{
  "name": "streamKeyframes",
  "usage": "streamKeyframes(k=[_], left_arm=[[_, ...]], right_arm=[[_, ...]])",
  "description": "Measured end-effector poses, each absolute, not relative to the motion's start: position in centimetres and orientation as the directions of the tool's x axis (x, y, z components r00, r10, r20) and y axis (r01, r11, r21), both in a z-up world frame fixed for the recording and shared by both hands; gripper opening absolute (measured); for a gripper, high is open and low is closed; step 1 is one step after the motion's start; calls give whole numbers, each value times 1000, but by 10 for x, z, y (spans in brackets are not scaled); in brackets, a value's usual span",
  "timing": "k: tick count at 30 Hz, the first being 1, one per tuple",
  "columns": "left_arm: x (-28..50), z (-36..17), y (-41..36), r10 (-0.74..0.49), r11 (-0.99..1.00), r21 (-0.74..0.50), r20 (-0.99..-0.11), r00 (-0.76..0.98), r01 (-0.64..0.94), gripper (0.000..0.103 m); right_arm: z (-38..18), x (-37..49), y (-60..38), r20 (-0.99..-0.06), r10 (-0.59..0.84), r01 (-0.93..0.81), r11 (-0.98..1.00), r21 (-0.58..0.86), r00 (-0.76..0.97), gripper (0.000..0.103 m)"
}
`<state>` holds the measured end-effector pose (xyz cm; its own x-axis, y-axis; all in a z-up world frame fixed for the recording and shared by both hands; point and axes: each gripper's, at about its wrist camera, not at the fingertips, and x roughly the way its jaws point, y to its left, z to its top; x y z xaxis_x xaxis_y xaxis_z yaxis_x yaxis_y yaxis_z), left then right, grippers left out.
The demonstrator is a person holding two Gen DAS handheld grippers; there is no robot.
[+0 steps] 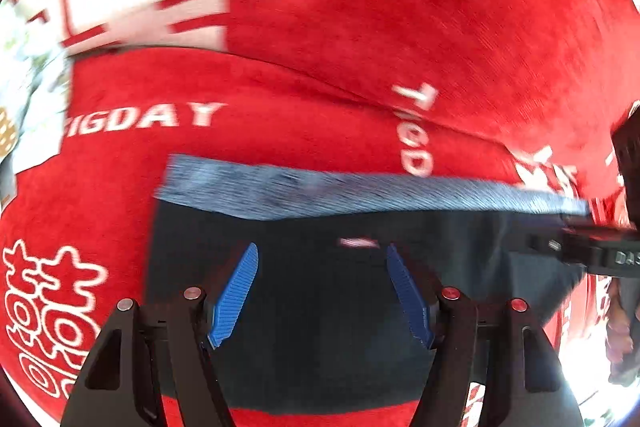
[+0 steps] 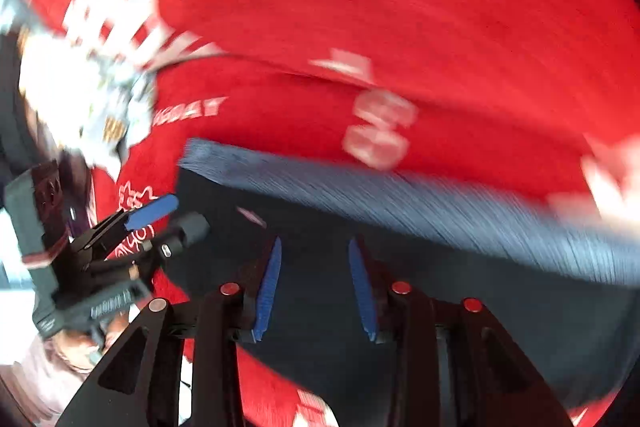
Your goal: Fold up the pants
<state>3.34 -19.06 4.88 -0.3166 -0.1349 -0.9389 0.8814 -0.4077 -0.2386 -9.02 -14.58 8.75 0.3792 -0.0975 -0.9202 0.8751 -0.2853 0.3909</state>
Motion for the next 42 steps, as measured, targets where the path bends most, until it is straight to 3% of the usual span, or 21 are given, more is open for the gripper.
streamKeyframes(k=[4, 8, 11, 18, 19, 20, 21, 23, 25, 28, 36, 42], left_arm=[[4, 44, -169, -93, -422, -234, -950, -299, 876, 68], [-19, 18, -147, -75, -431, -141, -979, -191, 891, 68], [-23, 15, -135, -138, -458, -76, -978, -155, 886, 73], [-20, 20, -136, -128, -455, -65, -982, -137, 888, 73], [-21, 18, -136, -133, -457, -58, -982, -133, 887, 73], [-21, 19, -135, -137, -458, -54, -982, -131, 887, 73], [-29, 12, -137, -138, -461, -52, -982, -129, 886, 74], [-29, 12, -137, -140, -462, -45, -982, -123, 886, 74], [-31, 10, -137, -145, -466, -41, -982, -122, 884, 74], [-35, 9, -136, -149, -466, -32, -982, -114, 884, 74], [-58, 33, -114, -112, -501, -94, -979, -172, 860, 74], [-83, 23, -88, -53, -537, -117, -984, -172, 835, 74]], right_arm=[[92, -152, -61, -900, -155, 742, -519, 425, 408, 40], [85, -191, 20, -868, -230, 568, -677, 468, 440, 41], [70, -207, 54, -835, -292, 444, -739, 506, 466, 41], [43, -227, 68, -771, -396, 312, -747, 586, 499, 42], [43, -230, 70, -765, -409, 302, -745, 595, 498, 39], [45, -231, 70, -770, -410, 306, -746, 591, 489, 16], [49, -232, 68, -784, -401, 329, -745, 580, 474, 0], [70, -234, 60, -813, -397, 415, -713, 565, 426, 0], [88, -240, 61, -840, -393, 480, -692, 539, 375, 0], [83, -250, 75, -815, -415, 437, -695, 570, 404, 2], [62, -267, 95, -764, -488, 292, -725, 624, 422, 34], [58, -267, 102, -784, -477, 254, -764, 593, 397, 34]])
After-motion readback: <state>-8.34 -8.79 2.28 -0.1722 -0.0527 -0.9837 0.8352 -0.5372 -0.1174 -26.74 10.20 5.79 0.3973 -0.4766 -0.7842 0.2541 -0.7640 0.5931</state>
